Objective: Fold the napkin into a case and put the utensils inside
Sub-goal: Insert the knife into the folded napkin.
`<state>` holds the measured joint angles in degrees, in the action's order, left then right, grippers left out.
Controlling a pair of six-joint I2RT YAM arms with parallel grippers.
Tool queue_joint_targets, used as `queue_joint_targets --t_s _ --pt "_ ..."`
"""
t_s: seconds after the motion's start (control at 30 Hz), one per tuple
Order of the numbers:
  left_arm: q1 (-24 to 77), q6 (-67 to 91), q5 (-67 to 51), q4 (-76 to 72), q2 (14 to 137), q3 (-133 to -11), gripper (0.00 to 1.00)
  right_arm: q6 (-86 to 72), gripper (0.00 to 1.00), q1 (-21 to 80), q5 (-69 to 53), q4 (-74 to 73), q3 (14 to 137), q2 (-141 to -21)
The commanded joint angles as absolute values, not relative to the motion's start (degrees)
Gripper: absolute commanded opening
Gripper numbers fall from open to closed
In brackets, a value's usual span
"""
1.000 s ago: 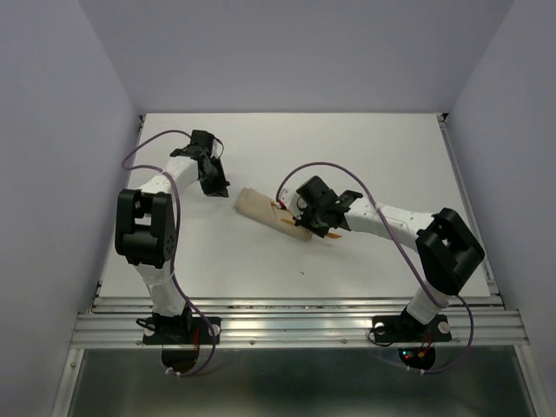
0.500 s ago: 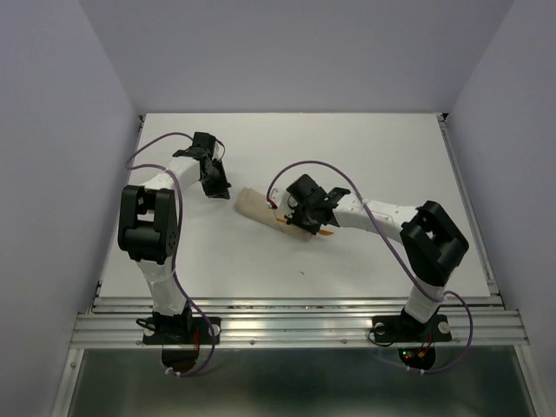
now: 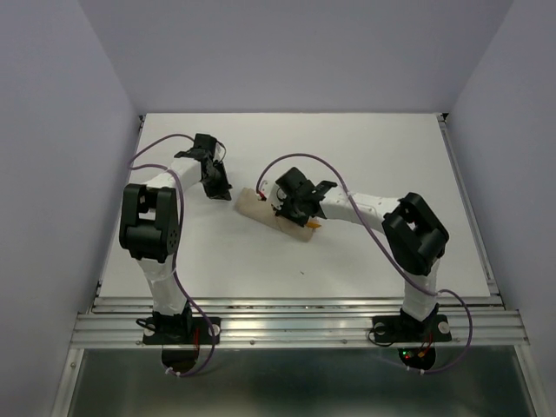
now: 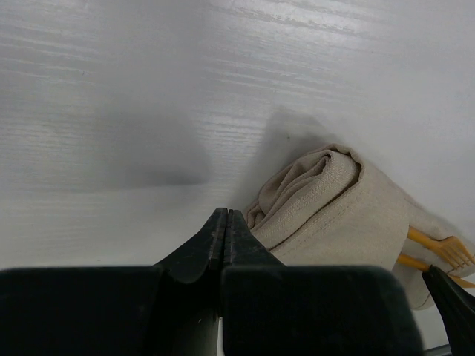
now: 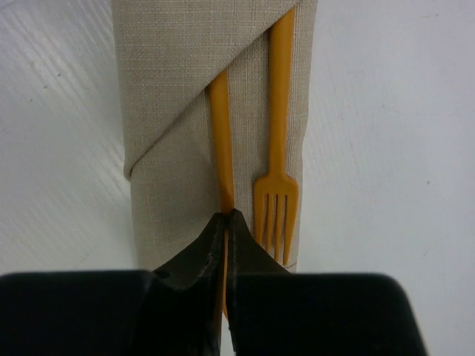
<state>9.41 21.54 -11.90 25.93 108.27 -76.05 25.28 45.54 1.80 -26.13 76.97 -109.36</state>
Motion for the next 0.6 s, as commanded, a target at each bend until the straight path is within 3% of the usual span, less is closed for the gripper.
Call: queue_joint_targets --t_s 0.0,0.57 --pt "10.0 20.7 -12.7 25.5 108.3 -75.3 0.04 24.4 0.01 46.2 0.5 -24.0 80.8 -110.7" --pt "10.5 20.3 -13.1 25.5 109.2 -75.5 0.03 20.7 0.01 48.3 0.7 -28.7 88.0 -115.5"
